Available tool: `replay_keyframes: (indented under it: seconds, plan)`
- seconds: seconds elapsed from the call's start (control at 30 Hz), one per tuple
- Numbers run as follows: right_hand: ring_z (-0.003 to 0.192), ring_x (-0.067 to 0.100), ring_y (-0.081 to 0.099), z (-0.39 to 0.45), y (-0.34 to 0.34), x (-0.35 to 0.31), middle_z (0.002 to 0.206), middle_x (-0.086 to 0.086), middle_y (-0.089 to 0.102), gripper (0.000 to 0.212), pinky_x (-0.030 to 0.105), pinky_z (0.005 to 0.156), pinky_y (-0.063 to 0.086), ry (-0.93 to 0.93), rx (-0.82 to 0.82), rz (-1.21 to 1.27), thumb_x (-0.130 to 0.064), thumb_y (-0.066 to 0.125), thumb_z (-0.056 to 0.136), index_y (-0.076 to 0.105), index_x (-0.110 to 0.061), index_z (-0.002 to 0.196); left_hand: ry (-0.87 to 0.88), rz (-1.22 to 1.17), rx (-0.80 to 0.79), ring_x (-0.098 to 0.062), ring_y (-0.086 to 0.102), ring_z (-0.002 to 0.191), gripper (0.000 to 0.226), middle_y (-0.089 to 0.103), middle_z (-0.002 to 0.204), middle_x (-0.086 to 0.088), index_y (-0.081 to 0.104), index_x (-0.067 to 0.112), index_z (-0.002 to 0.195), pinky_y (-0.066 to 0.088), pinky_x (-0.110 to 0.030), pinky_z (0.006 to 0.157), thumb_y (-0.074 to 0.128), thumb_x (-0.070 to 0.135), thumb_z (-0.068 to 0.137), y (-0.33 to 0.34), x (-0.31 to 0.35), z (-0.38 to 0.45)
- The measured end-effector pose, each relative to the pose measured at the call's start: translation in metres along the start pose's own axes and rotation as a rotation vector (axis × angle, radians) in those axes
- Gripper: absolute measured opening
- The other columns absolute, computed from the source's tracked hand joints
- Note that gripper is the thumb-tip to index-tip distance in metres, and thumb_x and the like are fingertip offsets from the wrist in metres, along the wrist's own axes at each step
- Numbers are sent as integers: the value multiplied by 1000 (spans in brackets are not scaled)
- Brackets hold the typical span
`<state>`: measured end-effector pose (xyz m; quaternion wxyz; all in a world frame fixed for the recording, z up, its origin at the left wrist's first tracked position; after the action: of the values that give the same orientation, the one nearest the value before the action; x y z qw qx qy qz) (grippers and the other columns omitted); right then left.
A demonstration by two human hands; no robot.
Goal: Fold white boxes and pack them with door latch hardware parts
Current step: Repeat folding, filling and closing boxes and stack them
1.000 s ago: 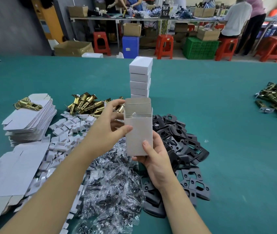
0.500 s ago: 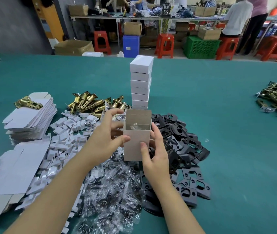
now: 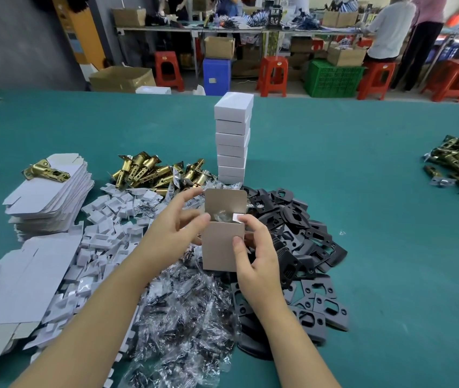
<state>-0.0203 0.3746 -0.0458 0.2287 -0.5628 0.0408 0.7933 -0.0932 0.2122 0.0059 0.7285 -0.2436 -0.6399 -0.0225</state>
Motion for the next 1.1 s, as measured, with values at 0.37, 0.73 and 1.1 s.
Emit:
replay_keyframes:
  seconds: [0.37,0.73,1.1]
  plan:
    - [104,21,62,0,0,5,122,-4,61,34,56,81,57,28,-4,47,-27,53,100,53,-43,130,-135,-233,51,-21,74,92,31,78,101,3,61,41,126,60,-35,78,64,26,99,5,-8,12]
    - [101,16,63,2,-1,3,118,-8,64,25,37,76,58,42,12,46,-44,47,102,55,-49,125,-41,-212,3,-9,64,76,34,77,99,0,73,31,112,53,-26,63,58,2,100,9,4,12]
    - [104,6,67,1,-4,-3,114,-25,67,33,17,72,53,47,76,77,-35,52,103,43,-61,120,-16,-211,-57,-25,65,106,36,76,109,2,82,21,88,51,-38,81,54,1,92,10,3,3]
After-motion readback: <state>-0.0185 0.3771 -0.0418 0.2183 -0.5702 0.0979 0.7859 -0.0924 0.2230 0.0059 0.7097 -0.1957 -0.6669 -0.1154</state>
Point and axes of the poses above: each hand's wrist, its own z-axis towards the middle knuckle, its own y-axis out of the palm, x = y × z, the point moved 6 cm from there along z, towards the middle knuckle
